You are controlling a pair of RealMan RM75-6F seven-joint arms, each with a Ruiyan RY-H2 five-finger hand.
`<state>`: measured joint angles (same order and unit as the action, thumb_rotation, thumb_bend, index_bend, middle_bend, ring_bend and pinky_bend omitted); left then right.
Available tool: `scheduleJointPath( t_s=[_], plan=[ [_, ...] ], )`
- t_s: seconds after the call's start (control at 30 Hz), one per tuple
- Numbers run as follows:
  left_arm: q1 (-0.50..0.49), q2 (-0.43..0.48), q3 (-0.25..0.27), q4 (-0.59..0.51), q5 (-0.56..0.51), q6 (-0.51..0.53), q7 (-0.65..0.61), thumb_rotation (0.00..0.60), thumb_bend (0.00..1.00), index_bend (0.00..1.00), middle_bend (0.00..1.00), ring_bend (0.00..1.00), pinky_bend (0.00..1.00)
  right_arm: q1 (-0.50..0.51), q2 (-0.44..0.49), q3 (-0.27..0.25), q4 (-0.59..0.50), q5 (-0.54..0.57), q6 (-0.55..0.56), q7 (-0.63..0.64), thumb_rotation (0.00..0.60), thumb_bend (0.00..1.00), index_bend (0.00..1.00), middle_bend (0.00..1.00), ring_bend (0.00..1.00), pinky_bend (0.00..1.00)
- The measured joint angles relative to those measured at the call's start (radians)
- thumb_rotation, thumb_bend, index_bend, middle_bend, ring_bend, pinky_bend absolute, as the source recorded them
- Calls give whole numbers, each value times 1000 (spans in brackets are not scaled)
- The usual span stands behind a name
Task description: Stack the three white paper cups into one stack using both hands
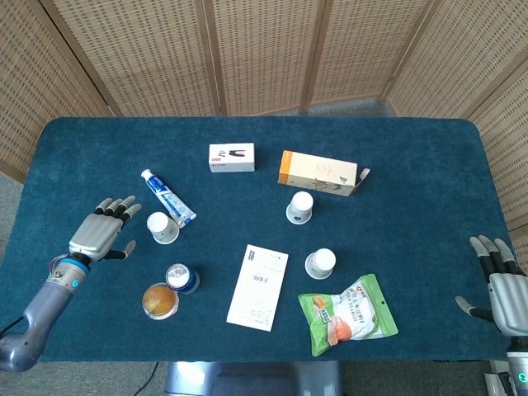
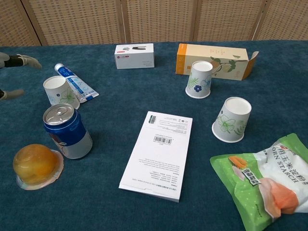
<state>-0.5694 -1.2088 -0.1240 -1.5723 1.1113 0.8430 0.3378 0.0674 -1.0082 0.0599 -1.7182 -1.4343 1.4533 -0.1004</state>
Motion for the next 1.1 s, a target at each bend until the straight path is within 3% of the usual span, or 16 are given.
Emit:
scheduleJointPath(
  t_s=[0.3, 0.63, 0.8, 0.93, 1.1],
  plan=[
    [-56, -96, -3, 102, -12, -32, -26, 405, 494, 0, 0, 0, 108, -12, 14, 0, -19, 6, 11, -1, 564, 191, 0, 0, 0, 390],
    [-95, -168, 3, 170, 13, -49, -70, 409, 494, 0, 0, 0, 243, -34, 22, 0, -19, 4, 42, 7, 562, 190, 0, 0, 0, 390],
    [-98, -189, 7, 188, 44, -33, -99, 458, 494, 0, 0, 4, 329, -40, 22, -1, -16, 3, 45, 14, 563, 190, 0, 0, 0, 389],
    [-100, -208, 9, 205, 67, -15, -121, 495, 494, 5, 4, 68, 363, -42, 23, 1, -13, 2, 48, 20, 565, 191, 0, 0, 0, 390],
    [-103, -219, 17, 210, 79, -8, -124, 516, 495, 52, 99, 172, 421, -43, 14, -1, -2, 4, 41, 29, 563, 189, 0, 0, 0, 390]
  ],
)
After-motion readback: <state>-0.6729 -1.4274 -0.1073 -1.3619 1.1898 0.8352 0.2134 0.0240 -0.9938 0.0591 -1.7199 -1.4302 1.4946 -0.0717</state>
